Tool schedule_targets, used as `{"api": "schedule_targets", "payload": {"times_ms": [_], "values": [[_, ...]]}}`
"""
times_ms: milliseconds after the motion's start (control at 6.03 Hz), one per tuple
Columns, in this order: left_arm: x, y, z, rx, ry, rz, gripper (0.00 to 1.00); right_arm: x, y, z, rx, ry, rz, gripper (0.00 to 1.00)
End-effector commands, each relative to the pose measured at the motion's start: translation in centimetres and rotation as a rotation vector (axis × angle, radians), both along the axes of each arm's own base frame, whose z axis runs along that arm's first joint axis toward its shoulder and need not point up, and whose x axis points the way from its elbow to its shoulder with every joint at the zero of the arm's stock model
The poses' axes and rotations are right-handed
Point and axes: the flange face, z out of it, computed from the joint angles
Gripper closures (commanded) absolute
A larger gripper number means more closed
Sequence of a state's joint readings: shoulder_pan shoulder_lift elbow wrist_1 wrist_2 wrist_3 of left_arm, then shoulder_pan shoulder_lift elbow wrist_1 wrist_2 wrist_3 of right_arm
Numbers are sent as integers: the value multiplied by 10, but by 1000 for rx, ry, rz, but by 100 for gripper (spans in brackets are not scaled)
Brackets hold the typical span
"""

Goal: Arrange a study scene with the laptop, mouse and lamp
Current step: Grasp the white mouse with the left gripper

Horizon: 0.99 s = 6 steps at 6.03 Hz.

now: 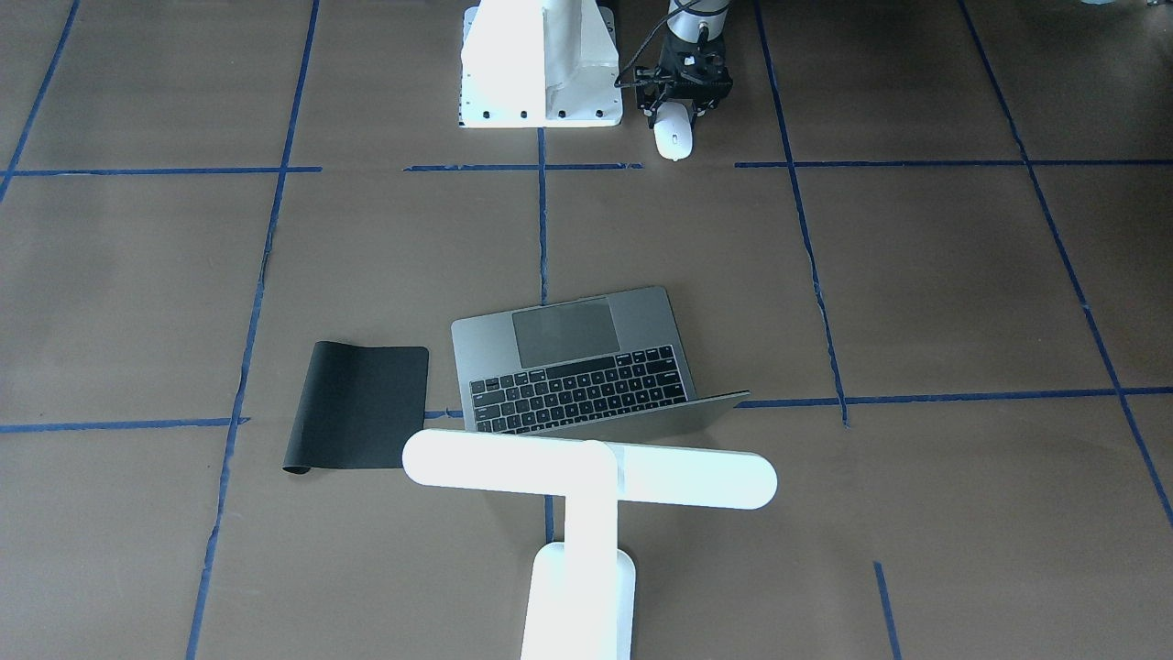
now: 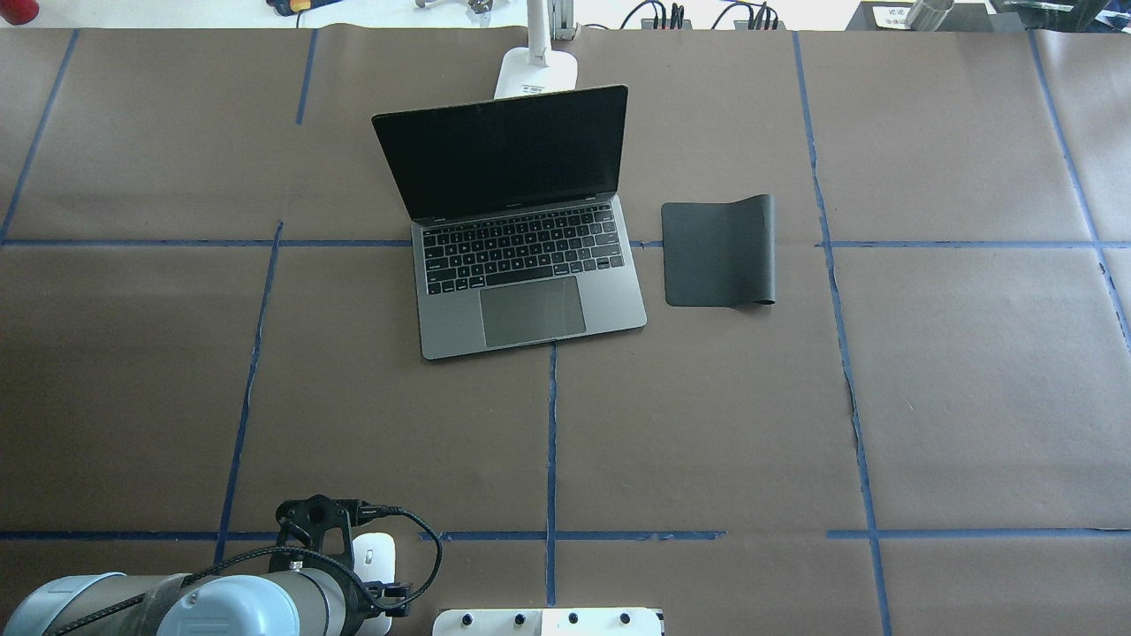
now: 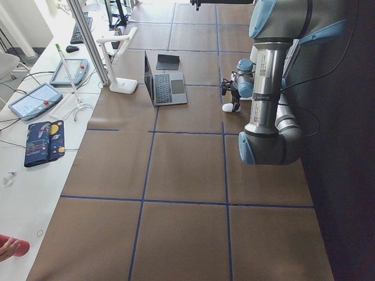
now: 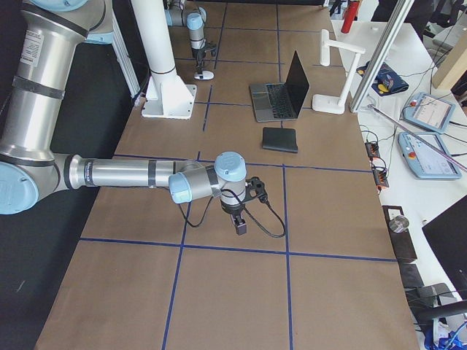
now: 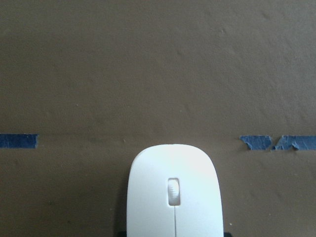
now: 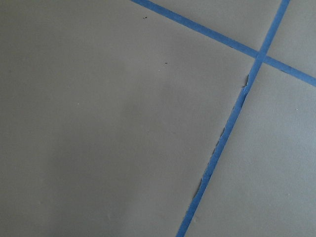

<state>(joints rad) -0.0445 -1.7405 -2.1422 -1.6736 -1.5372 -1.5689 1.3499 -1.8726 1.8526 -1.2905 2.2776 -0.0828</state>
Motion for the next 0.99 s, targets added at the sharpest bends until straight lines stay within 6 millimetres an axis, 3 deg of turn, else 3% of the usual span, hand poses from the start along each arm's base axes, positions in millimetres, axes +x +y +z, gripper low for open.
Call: {"api": "schedule_targets", "payload": {"times_ms": [0, 332, 497, 829], "values": [[-30, -38, -42, 19, 8, -58, 76, 1, 2, 1, -3, 0, 1, 0], [-31, -90, -113, 119, 34, -79, 77, 2, 8, 6, -10, 0, 1, 0], [-20, -116, -127, 103, 46, -99, 77, 4, 8, 8, -15, 3, 4, 0], [50, -180, -179, 92, 26, -139, 77, 4, 9, 11, -20, 6, 5, 0]]}}
